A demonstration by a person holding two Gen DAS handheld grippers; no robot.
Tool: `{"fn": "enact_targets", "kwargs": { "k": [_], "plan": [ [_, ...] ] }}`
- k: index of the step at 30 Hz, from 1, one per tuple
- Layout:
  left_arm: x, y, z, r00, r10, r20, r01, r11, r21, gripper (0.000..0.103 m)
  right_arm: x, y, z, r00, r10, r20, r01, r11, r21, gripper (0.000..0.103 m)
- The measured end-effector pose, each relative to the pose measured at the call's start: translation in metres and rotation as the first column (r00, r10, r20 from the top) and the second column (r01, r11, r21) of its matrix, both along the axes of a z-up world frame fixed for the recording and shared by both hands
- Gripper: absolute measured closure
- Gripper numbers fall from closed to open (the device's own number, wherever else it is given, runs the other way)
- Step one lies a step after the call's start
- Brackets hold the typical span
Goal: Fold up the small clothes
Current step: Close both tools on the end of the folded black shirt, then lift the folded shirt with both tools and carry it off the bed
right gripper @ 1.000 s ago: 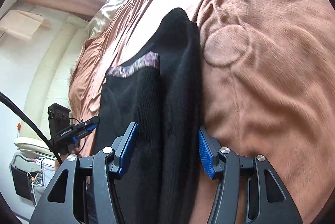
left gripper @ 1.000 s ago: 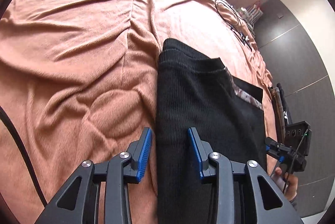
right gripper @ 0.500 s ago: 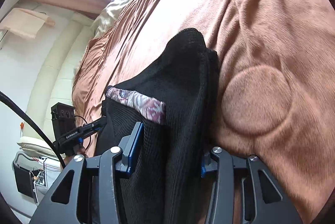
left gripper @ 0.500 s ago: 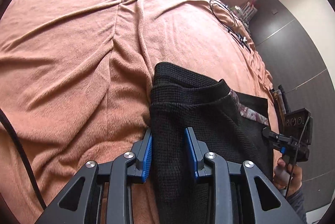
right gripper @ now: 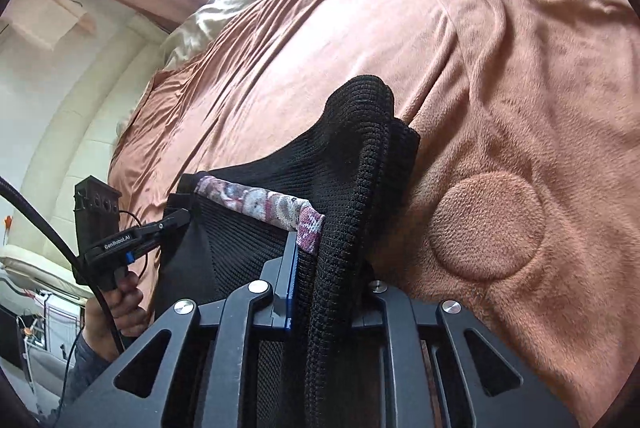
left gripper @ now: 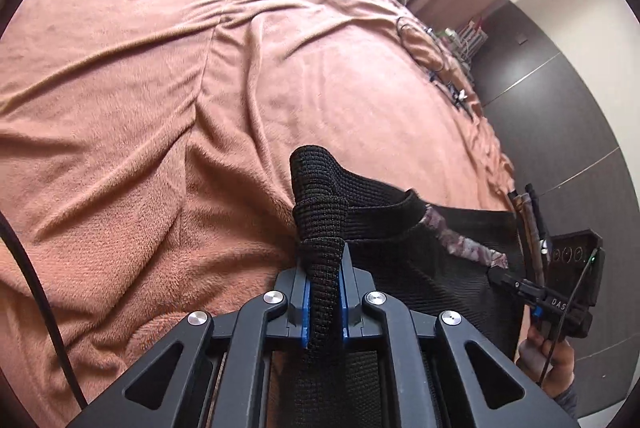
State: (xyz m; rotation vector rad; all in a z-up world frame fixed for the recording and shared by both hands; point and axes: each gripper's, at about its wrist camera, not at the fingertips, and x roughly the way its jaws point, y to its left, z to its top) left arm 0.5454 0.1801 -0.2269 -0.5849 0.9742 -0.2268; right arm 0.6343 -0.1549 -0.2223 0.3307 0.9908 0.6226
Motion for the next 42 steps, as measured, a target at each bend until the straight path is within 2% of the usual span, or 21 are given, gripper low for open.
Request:
{"fn": "enact_targets", "kwargs": {
  "k": [5, 9, 13, 17, 20, 22, 24, 27, 34, 42],
  "plan": [
    [-0.010, 0.000, 0.020, 0.999, 0.003, 0.047, -0.002, 1.000, -0.019, 0.093, -0.031, 0.005, 0.029, 0.998, 0.009, 0.061, -0.007, 1.000, -0.028, 0.091],
    [-0.018, 0.004, 0.031, 0.997, 0.006, 0.077, 0.000, 0.997, -0.079, 0.094, -0.055, 0.011, 0.046, 0.995, 0.004, 0.102, 0.002, 0.998, -0.056, 0.091],
    [-0.029, 0.001, 0.050, 0.992, -0.009, 0.124, 0.021, 0.995, -0.099, 0.094, -0.081, 0.012, 0.060, 0.990, -0.007, 0.143, 0.020, 0.996, -0.093, 0.091],
    [-0.040, -0.002, 0.068, 0.986, -0.027, 0.162, 0.045, 0.993, -0.112, 0.094, -0.113, 0.010, 0.082, 0.982, -0.041, 0.182, 0.063, 0.991, -0.120, 0.092],
    [-0.056, -0.004, 0.085, 0.982, -0.015, 0.190, 0.044, 0.988, -0.150, 0.094, -0.142, 0.007, 0.101, 0.972, -0.081, 0.219, 0.112, 0.985, -0.134, 0.092],
    [-0.068, -0.011, 0.101, 0.978, -0.019, 0.210, 0.057, 0.983, -0.176, 0.094, -0.161, 0.006, 0.112, 0.967, -0.096, 0.238, 0.131, 0.982, -0.138, 0.092],
    [-0.082, -0.021, 0.117, 0.969, -0.032, 0.244, 0.076, 0.983, -0.170, 0.094, -0.184, 0.004, 0.124, 0.959, -0.108, 0.263, 0.149, 0.978, -0.143, 0.092],
    [-0.108, -0.038, 0.141, 0.957, -0.056, 0.285, 0.111, 0.977, -0.180, 0.094, -0.219, -0.003, 0.141, 0.947, -0.123, 0.298, 0.169, 0.977, -0.133, 0.092],
    [-0.158, -0.073, 0.190, 0.929, -0.086, 0.360, 0.150, 0.977, -0.152, 0.095, -0.286, -0.036, 0.172, 0.921, -0.147, 0.361, 0.188, 0.979, -0.081, 0.092],
    [-0.206, -0.112, 0.238, 0.899, -0.117, 0.423, 0.193, 0.971, -0.140, 0.095, -0.371, -0.089, 0.216, 0.874, -0.177, 0.453, 0.210, 0.978, -0.022, 0.092]
  ]
}}
